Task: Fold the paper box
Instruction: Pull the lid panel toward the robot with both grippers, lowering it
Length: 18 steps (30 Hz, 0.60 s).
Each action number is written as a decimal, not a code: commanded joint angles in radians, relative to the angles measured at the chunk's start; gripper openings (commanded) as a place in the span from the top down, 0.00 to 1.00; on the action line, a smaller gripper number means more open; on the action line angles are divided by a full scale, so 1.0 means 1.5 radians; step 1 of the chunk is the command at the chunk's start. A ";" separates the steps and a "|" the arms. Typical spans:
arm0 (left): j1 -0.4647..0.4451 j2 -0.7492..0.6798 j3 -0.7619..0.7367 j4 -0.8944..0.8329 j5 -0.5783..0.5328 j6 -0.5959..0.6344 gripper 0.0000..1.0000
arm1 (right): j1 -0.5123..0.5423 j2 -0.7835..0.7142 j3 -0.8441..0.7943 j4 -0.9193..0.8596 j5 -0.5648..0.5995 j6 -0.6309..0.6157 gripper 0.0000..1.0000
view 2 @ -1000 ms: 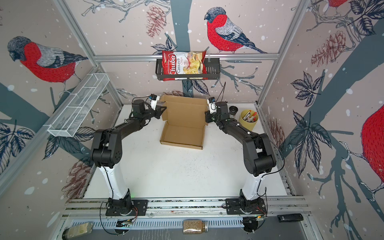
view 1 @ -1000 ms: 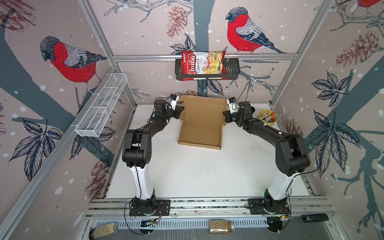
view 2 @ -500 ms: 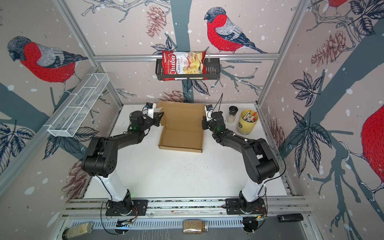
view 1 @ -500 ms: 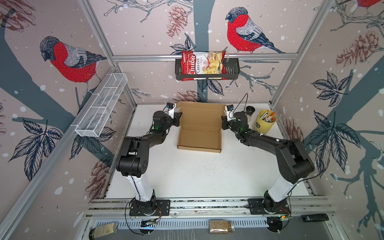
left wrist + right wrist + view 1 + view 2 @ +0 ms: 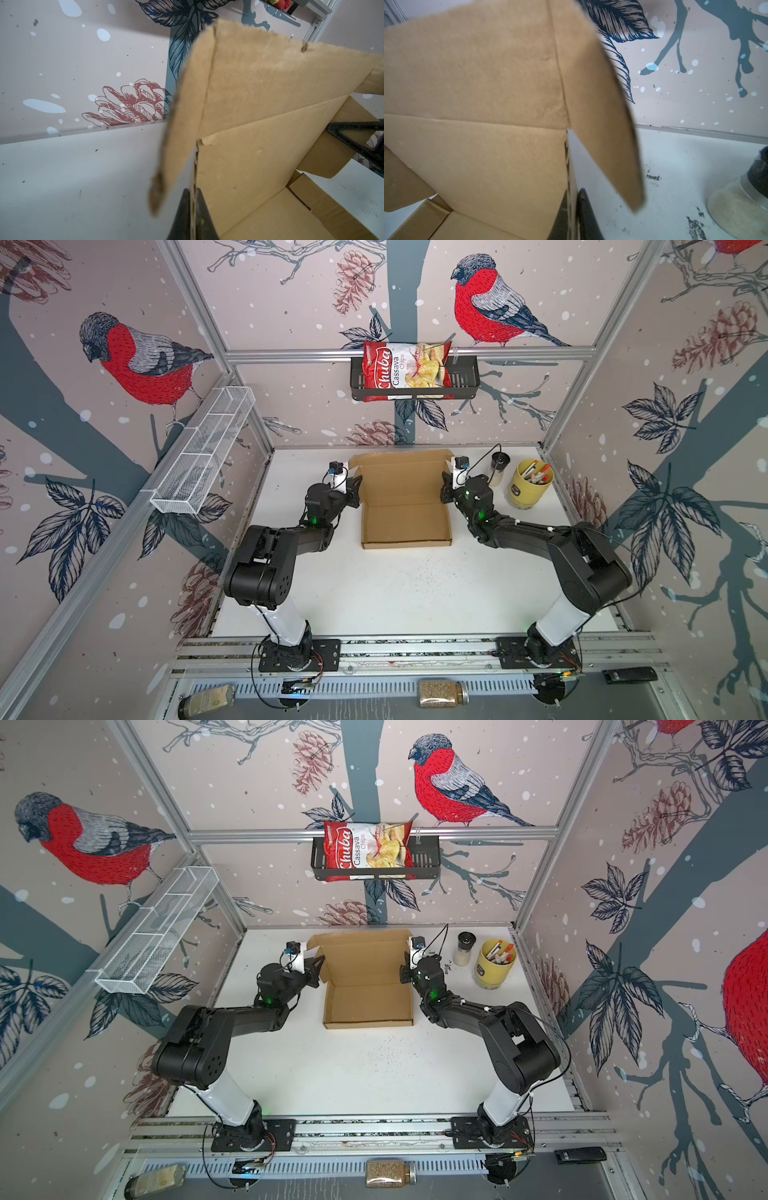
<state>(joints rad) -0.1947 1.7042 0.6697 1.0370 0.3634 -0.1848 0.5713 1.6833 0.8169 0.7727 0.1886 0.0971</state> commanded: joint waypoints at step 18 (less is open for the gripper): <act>-0.056 -0.002 -0.077 0.150 -0.013 -0.026 0.93 | 0.085 0.008 -0.120 0.236 0.107 0.024 0.88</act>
<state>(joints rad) -0.2562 1.6974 0.5617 1.2018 0.2520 -0.2104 0.6758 1.6943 0.6476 1.0115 0.3931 0.1356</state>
